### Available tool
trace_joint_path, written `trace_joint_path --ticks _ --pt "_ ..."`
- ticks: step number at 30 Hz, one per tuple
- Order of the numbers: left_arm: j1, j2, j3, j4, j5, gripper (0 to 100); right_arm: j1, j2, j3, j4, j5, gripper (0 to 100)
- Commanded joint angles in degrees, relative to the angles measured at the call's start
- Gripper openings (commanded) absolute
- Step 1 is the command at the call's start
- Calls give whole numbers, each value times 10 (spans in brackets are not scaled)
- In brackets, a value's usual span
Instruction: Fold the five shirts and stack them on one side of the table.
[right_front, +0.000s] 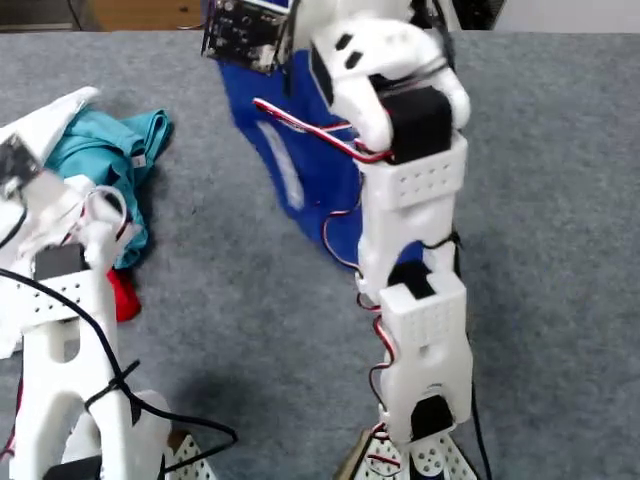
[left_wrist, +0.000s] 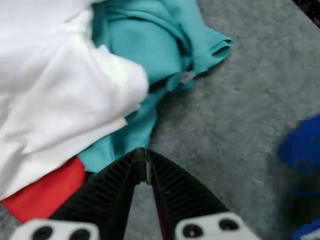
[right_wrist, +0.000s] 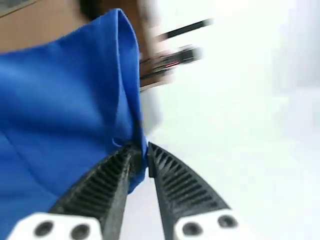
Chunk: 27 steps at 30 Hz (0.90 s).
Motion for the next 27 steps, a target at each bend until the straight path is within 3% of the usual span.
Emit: trace_joint_path --ticks 1,7,19,27 --pt "48 -16 -100 48 1 19 47 -65 -22 -92 -6 4" --pt "127 -11 -157 84 -3 19 181 -80 -22 -41 -6 4" --pt "304 -10 -120 81 -4 20 404 -42 1 367 -5 4" --pt "316 -10 -103 84 -27 20 555 44 4 388 -5 4"
